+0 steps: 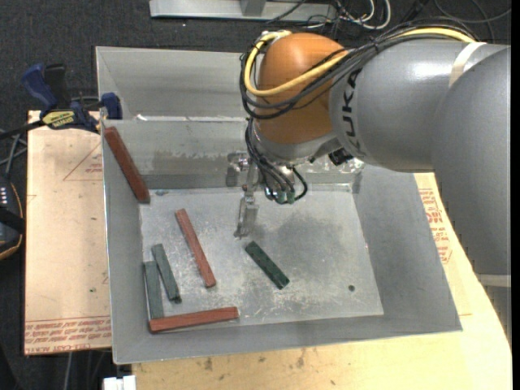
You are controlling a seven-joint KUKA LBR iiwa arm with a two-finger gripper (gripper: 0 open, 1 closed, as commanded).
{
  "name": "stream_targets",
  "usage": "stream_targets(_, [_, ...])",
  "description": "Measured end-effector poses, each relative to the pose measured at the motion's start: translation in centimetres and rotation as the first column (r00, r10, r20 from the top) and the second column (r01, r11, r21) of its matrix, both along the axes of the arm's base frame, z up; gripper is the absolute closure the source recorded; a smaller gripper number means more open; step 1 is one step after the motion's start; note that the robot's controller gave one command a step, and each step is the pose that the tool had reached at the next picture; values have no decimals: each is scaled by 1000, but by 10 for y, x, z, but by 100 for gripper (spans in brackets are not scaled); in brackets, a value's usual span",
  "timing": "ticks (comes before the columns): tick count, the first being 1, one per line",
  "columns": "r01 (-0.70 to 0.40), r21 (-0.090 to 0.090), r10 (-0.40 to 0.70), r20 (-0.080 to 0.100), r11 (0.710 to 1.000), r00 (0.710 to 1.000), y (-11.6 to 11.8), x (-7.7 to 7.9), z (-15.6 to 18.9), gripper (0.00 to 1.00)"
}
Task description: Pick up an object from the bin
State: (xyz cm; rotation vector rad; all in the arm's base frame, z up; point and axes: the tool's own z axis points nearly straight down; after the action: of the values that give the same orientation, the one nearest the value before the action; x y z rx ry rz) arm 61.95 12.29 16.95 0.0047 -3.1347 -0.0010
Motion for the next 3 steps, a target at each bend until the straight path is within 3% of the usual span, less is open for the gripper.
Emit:
stream_targets(1, [2,1,-2,8,1000,1000,-1,2,5,0])
stream_targets(2, [-14,1,14,12,1000,1000,-51,-21,-57,0])
stream_targets(3, [56,0,-56,1,998,998,-82,-35,-65,0])
